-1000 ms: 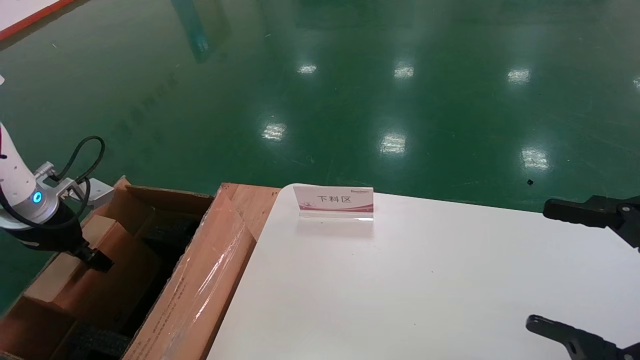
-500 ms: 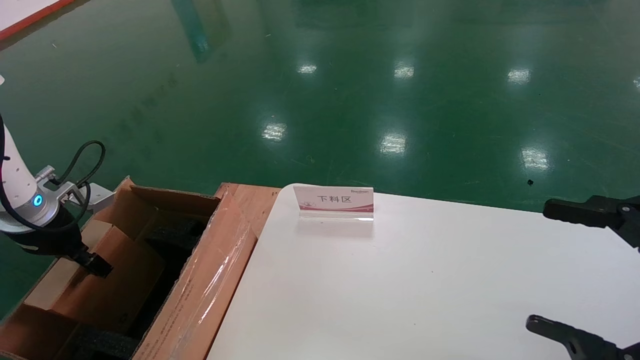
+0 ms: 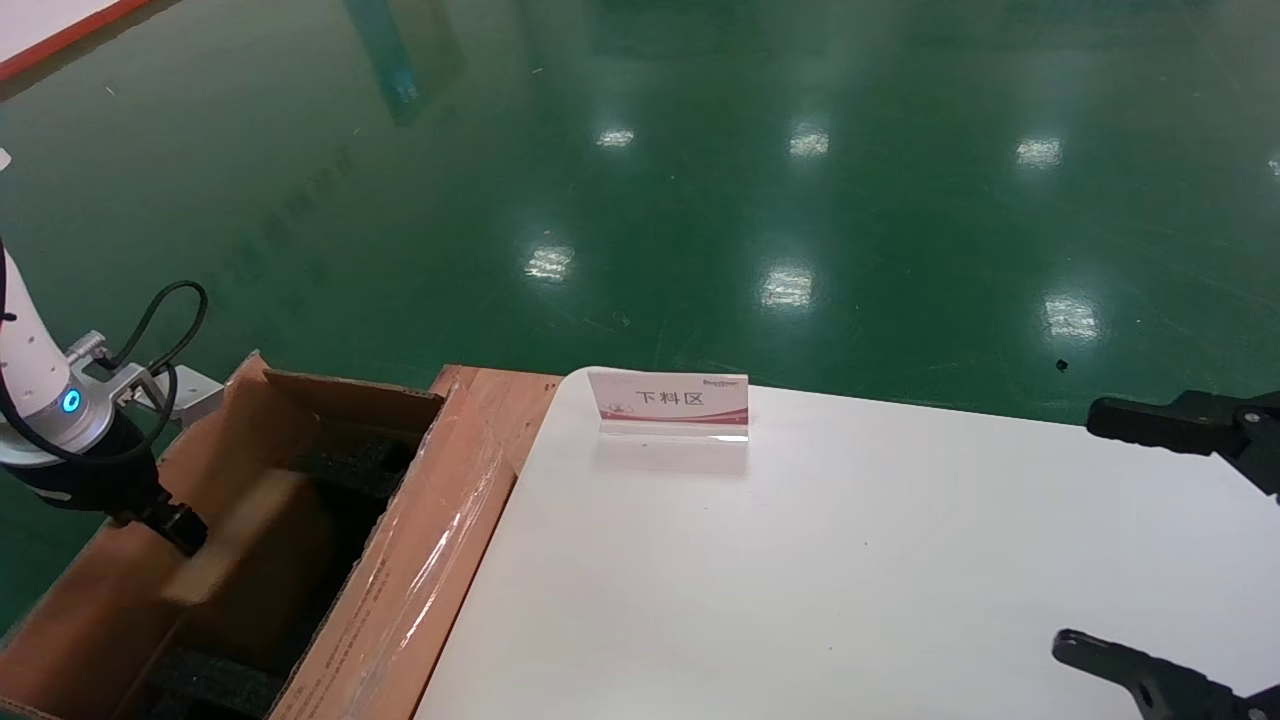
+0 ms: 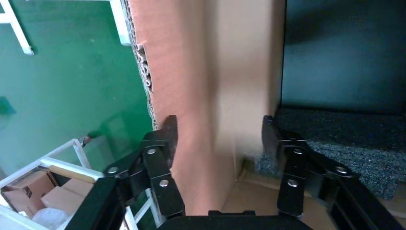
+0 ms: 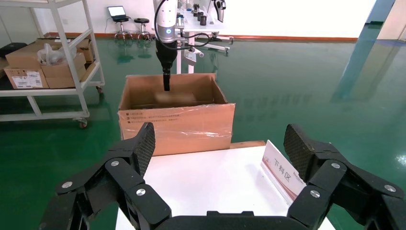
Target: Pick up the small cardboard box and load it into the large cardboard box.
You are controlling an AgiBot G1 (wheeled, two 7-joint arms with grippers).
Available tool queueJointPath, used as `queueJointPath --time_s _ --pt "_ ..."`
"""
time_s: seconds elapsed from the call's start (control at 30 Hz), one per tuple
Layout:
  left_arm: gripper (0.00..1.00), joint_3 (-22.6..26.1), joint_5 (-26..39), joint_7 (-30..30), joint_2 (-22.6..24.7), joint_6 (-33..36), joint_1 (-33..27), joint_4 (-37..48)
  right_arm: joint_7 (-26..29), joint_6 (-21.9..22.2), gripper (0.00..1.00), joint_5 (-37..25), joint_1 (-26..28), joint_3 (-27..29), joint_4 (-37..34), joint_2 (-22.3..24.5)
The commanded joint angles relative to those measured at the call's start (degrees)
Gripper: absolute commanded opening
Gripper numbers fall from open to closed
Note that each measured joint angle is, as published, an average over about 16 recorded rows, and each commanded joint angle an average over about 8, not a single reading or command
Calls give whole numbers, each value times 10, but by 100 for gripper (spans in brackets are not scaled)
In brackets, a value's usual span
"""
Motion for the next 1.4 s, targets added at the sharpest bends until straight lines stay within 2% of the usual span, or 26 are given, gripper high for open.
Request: queueJointPath --time_s 0.03,0.23,0.43,0.7,0.9,1.17,1.4 --pt "100 1 0 -2 0 1 1 1 0 0 100 0 0 0 0 0" --pt "100 -10 2 19 0 -10 -23 -27 0 0 100 0 0 0 0 0" --pt "100 -25 18 34 -11 -31 -78 -89 0 0 100 0 0 0 0 0" --pt "100 -56 37 49 -54 -82 -161 -200 0 0 100 0 0 -1 0 0" --pt "100 -79 26 69 -79 -113 -192 -244 0 0 100 0 0 -1 -1 0" --pt "100 -109 13 87 -81 -118 -184 -250 -1 0 100 0 0 0 -1 0" --pt "100 -228 -29 152 -75 -83 -96 -247 -1 0 100 0 0 -1 -1 0"
